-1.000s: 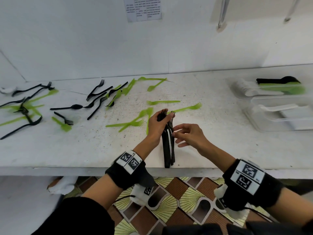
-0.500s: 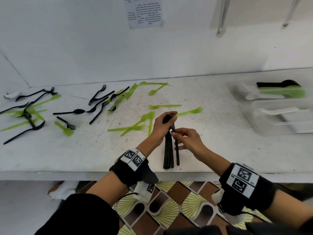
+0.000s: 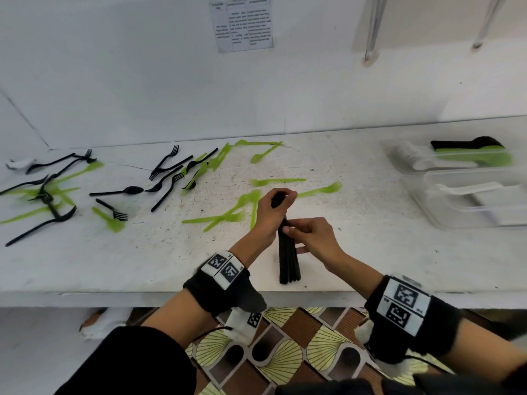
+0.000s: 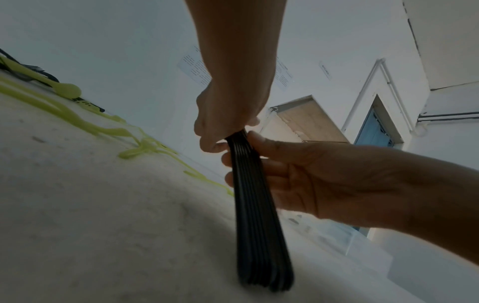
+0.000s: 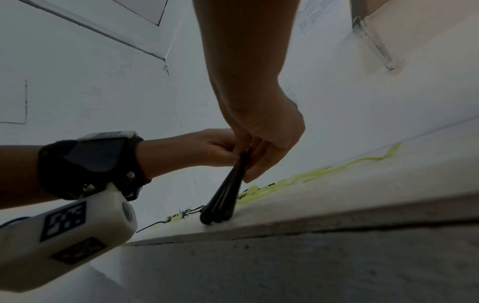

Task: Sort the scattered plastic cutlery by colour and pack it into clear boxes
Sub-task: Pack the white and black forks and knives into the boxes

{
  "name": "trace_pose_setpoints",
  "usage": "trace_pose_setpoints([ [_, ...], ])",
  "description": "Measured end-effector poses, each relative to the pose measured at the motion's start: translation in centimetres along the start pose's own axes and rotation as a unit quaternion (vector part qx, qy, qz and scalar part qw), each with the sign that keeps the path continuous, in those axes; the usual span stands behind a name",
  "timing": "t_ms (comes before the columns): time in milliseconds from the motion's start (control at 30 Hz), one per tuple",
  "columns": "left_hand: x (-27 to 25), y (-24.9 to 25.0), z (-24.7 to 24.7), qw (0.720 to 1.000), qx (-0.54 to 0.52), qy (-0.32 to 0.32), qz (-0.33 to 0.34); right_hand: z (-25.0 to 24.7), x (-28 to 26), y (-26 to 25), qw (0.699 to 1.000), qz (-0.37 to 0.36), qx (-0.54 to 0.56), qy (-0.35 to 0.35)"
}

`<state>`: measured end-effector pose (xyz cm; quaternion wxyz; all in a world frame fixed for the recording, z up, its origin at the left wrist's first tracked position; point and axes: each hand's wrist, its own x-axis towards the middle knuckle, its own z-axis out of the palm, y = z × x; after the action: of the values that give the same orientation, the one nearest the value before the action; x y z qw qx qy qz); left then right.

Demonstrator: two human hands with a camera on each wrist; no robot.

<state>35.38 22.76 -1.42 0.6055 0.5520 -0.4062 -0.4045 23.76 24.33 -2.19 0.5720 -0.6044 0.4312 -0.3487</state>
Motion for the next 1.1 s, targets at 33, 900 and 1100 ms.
trace_pose_setpoints([
  [33,-0.1,0.1,0.0,1.0,-0.022,0.006,-0.006,0.1,0.0,0.1,1.0,0.008,-0.006,-0.007],
  [900,-1.5,0.1,-1.3,0.988,0.067,-0.14,-0.009,-4.7,0.7,-3.2,0.99,-0.01,0.081,0.118],
  [1100,-0.7,1.7,-0.6,0.992,0.043,-0.114,0.044,-4.8,-0.3,-2.9,0.983,-0.037,-0.113,0.137],
])
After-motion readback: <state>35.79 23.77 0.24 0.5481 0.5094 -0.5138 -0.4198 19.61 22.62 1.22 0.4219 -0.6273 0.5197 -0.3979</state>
